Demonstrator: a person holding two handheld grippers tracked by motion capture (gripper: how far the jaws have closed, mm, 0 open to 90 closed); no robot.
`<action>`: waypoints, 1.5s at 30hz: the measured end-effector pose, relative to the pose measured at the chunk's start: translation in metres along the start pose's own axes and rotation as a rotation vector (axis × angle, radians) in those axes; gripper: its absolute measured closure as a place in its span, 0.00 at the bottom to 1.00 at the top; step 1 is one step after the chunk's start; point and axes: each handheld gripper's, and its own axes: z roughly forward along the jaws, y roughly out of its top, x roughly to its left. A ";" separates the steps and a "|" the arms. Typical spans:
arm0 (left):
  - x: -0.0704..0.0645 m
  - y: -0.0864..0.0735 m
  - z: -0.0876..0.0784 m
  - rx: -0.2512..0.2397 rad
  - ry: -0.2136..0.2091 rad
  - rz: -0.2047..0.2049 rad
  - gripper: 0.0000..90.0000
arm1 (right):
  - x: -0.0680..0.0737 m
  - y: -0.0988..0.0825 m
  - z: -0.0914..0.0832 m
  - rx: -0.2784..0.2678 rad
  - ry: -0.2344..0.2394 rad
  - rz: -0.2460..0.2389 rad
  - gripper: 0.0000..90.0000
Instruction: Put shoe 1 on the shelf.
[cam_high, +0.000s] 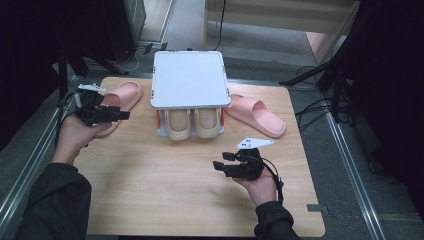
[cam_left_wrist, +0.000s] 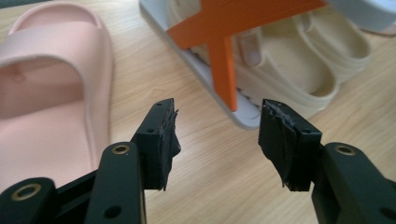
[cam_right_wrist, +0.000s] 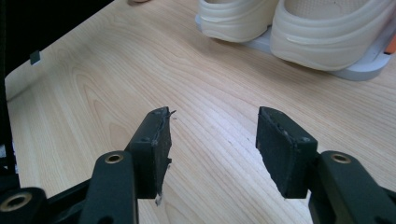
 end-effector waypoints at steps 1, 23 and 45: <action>0.005 -0.001 0.004 -0.002 0.008 0.001 0.50 | -0.001 -0.001 -0.001 0.001 -0.003 0.000 0.51; 0.064 -0.002 0.050 0.034 0.122 -0.064 0.57 | -0.002 -0.022 -0.018 0.010 -0.071 0.044 0.51; 0.081 0.001 0.086 0.054 0.201 -0.070 0.86 | -0.002 -0.038 -0.031 0.001 -0.121 0.090 0.51</action>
